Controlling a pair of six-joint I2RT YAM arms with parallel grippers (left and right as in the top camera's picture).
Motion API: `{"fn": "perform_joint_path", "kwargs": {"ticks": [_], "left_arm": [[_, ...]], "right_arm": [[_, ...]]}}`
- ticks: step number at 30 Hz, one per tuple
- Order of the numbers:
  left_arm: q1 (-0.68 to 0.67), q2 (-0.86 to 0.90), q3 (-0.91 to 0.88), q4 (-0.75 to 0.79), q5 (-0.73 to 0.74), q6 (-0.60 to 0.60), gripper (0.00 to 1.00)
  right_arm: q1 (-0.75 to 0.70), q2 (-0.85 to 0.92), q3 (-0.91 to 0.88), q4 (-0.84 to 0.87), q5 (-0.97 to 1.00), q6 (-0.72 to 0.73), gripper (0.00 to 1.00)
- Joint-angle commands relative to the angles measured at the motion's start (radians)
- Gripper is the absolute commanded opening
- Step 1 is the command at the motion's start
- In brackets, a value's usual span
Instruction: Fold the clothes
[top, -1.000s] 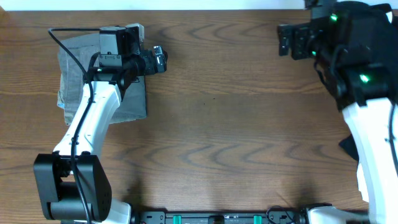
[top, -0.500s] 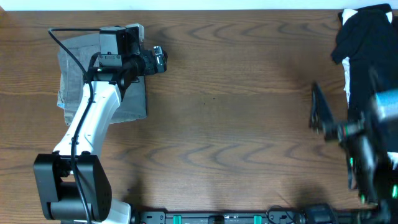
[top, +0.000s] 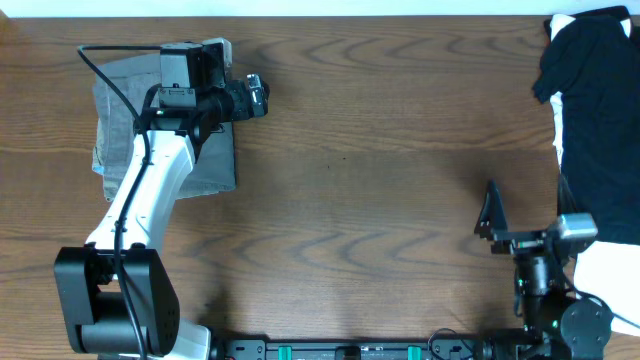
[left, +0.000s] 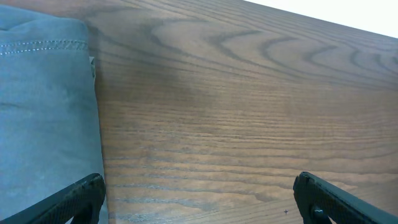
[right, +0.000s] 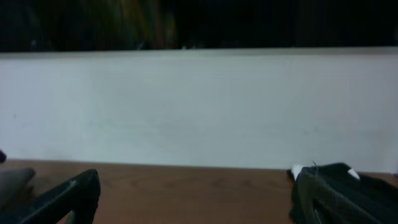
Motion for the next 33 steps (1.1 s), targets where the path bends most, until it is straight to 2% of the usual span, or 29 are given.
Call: {"fn": "perform_joint_path", "kwargs": {"ticks": [1, 15, 18, 24, 33], "left_arm": [[0.002, 0.007, 0.005, 0.001, -0.008, -0.002, 0.98], [0.002, 0.007, 0.005, 0.001, -0.008, -0.002, 0.98], [0.002, 0.007, 0.005, 0.001, -0.008, -0.002, 0.98], [0.002, 0.007, 0.005, 0.001, -0.008, -0.002, 0.98], [0.002, 0.007, 0.005, 0.001, -0.008, -0.002, 0.98]], "right_arm": [[0.03, -0.078, -0.072, 0.006, 0.045, 0.024, 0.99], [0.036, -0.108, -0.246, 0.017, 0.044, 0.068, 0.99], [0.036, -0.108, -0.245, -0.077, 0.042, 0.052, 0.99], [0.037, -0.108, -0.245, -0.16, 0.042, 0.031, 0.99], [0.037, -0.052, -0.245, -0.157, 0.039, 0.031, 0.99]]}}
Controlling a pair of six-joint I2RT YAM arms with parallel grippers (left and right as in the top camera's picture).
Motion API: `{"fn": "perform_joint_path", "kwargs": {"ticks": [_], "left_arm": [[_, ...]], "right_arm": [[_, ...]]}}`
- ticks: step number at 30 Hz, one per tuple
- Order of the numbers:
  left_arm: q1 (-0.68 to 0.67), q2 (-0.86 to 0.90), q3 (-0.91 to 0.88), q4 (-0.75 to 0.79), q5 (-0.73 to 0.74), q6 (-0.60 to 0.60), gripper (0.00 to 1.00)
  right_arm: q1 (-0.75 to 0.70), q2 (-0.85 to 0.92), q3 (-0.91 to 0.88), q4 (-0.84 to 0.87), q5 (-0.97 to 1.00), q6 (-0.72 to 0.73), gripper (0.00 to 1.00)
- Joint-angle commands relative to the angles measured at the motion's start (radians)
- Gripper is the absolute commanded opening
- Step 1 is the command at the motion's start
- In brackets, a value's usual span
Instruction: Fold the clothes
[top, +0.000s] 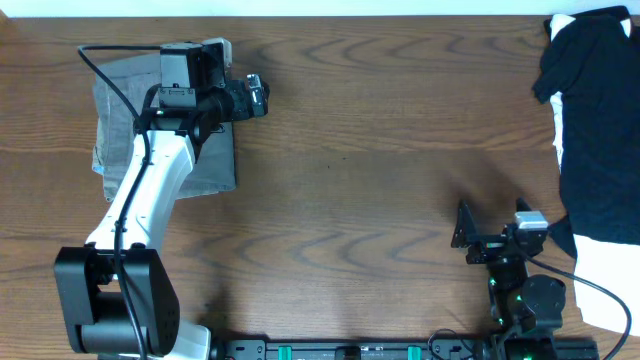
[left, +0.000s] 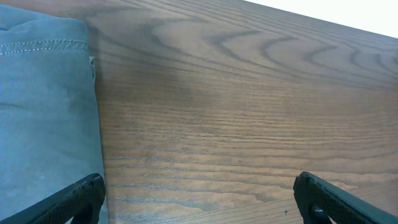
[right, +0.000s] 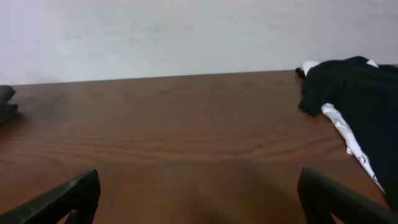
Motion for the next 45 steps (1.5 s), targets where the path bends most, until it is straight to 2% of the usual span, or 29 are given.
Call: {"fn": "perform_joint_path", "kwargs": {"ticks": [1, 30, 36, 45], "left_arm": [[0.002, 0.007, 0.005, 0.001, -0.009, -0.002, 0.98], [0.002, -0.005, -0.002, -0.01, -0.009, -0.002, 0.98], [0.004, -0.196, -0.035, -0.104, -0.009, -0.002, 0.98], [0.003, -0.583, -0.14, -0.105, -0.009, -0.002, 0.98]], "right_arm": [[0.01, 0.013, -0.002, -0.005, 0.003, -0.014, 0.99], [0.01, 0.015, -0.002, -0.005, 0.003, -0.014, 0.99], [0.01, 0.015, -0.002, -0.005, 0.003, -0.013, 0.99], [0.01, 0.015, -0.002, -0.005, 0.003, -0.013, 0.99]]}}
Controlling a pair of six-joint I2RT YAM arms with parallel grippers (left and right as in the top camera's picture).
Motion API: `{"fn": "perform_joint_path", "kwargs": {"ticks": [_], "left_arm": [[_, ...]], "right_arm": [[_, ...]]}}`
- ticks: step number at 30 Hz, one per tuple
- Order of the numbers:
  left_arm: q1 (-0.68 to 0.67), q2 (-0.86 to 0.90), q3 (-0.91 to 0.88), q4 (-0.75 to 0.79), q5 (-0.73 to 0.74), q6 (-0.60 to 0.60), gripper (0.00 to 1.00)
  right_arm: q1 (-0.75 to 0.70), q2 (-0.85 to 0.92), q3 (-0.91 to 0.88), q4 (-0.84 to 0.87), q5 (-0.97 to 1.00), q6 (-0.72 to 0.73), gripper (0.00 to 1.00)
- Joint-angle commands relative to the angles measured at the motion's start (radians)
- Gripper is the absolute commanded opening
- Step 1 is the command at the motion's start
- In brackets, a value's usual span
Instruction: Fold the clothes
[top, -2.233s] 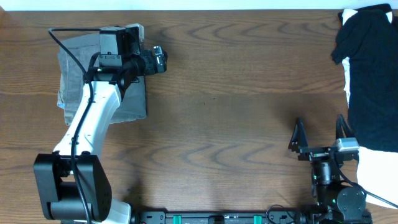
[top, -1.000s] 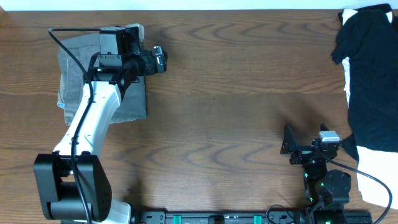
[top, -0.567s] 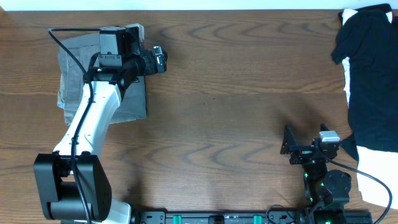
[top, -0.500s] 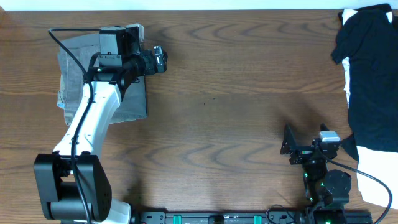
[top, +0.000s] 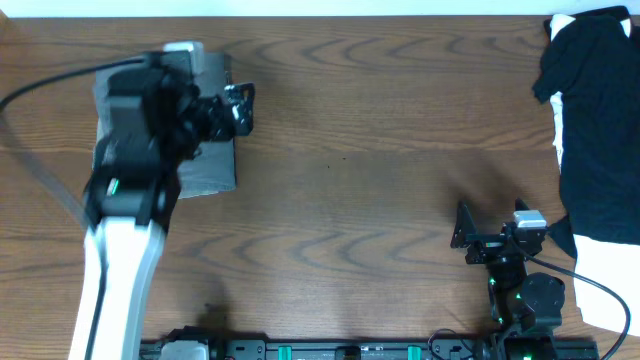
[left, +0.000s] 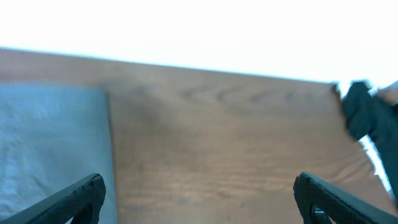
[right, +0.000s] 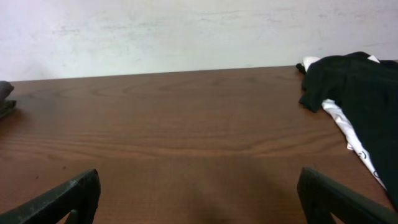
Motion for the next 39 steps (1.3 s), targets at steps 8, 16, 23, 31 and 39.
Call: {"fn": "perform_joint_path", "kwargs": {"ticks": [8, 16, 23, 31, 39], "left_arm": [[0.002, -0.467, -0.256, -0.019, -0.029, 0.014, 0.98], [-0.014, -0.801, -0.525, -0.019, -0.029, 0.013, 0.98], [-0.018, -0.96, -0.753, 0.026, -0.029, 0.013, 0.98], [-0.035, -1.049, -0.974, 0.305, -0.092, 0.013, 0.98], [-0.093, -1.087, -1.066, 0.505, -0.288, 0.013, 0.98]], "right_arm": [[0.01, 0.002, -0.002, -0.005, 0.003, -0.013, 0.99], [0.01, 0.002, -0.002, -0.005, 0.003, -0.013, 0.99], [0.01, 0.002, -0.002, -0.005, 0.003, -0.013, 0.99], [0.01, 0.002, -0.002, -0.005, 0.003, -0.013, 0.99], [0.01, 0.002, -0.002, -0.005, 0.003, -0.013, 0.99]]}}
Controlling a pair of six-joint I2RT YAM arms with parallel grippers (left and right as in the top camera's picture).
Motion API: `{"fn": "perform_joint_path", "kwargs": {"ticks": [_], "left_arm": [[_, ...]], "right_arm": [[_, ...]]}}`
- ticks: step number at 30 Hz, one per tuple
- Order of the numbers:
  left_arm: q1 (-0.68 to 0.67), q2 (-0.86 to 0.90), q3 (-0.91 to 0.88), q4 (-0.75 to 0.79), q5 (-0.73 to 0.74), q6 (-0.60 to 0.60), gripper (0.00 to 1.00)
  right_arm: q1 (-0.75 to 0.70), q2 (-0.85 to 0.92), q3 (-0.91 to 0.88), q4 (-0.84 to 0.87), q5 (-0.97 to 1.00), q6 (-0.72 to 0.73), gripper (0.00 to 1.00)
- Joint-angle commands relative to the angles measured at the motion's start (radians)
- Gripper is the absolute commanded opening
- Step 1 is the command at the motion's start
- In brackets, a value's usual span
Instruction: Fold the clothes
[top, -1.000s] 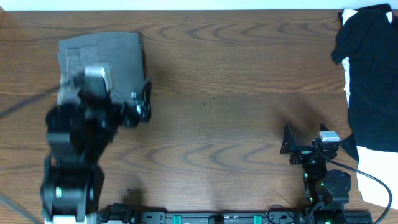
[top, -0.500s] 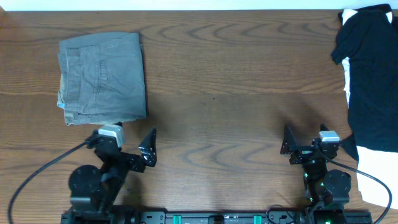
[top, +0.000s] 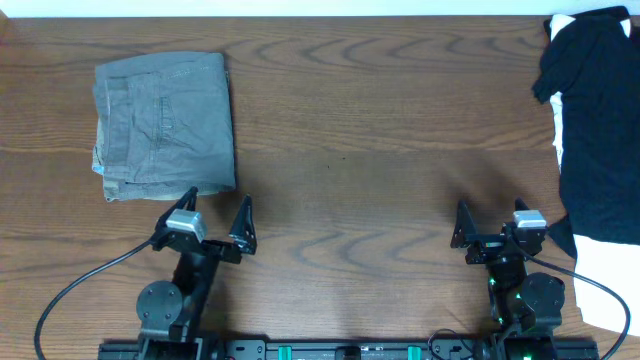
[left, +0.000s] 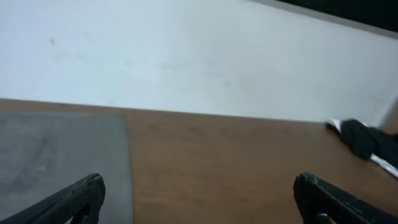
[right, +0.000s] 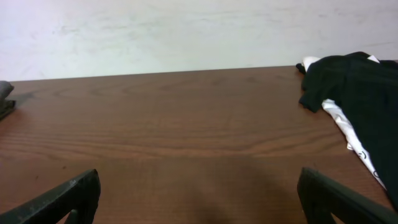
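Note:
A folded grey pair of trousers (top: 165, 122) lies flat at the table's far left, and shows as a grey slab (left: 59, 158) in the left wrist view. A heap of black and white clothes (top: 597, 120) sits at the far right edge, seen too in the right wrist view (right: 351, 99). My left gripper (top: 212, 225) stands open near the front edge, just in front of the trousers, holding nothing. At the front right my right gripper (top: 490, 226) is open and empty, beside the black heap.
The brown wooden table (top: 380, 150) spreads between the two piles. A white wall (right: 186, 31) stands behind its far edge. The arms' bases and a black rail (top: 340, 350) line the front edge.
My left arm has left the trousers and now sits folded at the front edge, its gripper open. The folded trousers lie uncovered. The right arm has not moved.
At first my left gripper stood open over the right edge of the folded trousers, and the right arm sat slightly further right. The right arm then settled at the front right. The left arm was above the trousers, and is now at the front edge.

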Motion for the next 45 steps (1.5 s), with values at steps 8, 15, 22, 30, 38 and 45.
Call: {"fn": "perform_joint_path", "kwargs": {"ticks": [8, 15, 22, 30, 38, 45], "left_arm": [[-0.019, -0.055, -0.053, 0.006, -0.159, 0.01, 0.98], [-0.022, -0.103, -0.103, -0.026, -0.16, 0.01, 0.98], [-0.025, -0.103, -0.103, -0.142, -0.159, 0.01, 0.98], [-0.024, -0.103, -0.103, -0.183, -0.186, 0.085, 0.98], [-0.024, -0.1, -0.103, -0.183, -0.185, 0.103, 0.98], [-0.024, -0.1, -0.103, -0.183, -0.185, 0.103, 0.98]], "right_arm": [[0.01, 0.001, -0.002, -0.005, 0.003, -0.013, 0.99], [0.01, 0.001, -0.002, -0.005, 0.003, -0.013, 0.99], [0.01, 0.001, -0.002, -0.005, 0.003, -0.013, 0.99], [0.01, 0.001, -0.002, -0.005, 0.003, -0.013, 0.99], [0.01, 0.001, -0.002, -0.005, 0.003, -0.013, 0.99], [0.01, 0.001, -0.002, -0.005, 0.003, -0.013, 0.99]]}}
